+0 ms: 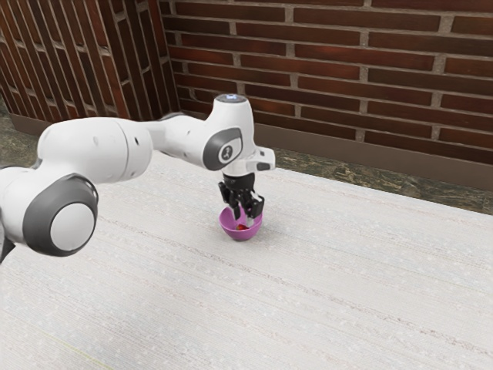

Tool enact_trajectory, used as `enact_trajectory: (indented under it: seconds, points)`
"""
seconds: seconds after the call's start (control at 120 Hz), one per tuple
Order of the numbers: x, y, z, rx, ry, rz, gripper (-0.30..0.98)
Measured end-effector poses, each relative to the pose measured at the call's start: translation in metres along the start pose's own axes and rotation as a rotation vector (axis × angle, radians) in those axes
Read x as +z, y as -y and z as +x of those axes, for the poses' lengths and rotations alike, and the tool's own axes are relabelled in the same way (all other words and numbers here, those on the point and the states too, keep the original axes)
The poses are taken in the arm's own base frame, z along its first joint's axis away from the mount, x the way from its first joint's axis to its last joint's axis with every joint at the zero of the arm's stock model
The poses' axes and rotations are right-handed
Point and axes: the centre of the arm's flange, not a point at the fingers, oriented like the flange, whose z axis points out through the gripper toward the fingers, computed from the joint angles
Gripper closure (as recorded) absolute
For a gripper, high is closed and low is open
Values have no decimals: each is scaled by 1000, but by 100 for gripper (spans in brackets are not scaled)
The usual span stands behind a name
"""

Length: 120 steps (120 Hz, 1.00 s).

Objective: Take strawberry from the bowl

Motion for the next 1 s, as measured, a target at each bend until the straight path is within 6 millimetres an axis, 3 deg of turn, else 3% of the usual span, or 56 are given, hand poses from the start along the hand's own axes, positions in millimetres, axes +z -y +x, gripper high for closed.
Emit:
enact_trajectory:
  seconds: [0.525, 0.633, 0.767, 0.858, 1.0]
  points:
    - [27, 4, -8, 40, 27, -42, 44]
    - [26, 8, -11, 39, 29, -47, 53]
    - [11, 22, -25, 28, 33, -38, 61]
    - [-15, 33, -33, 18, 12, -22, 69]
    - [-54, 52, -39, 8, -28, 16, 69]
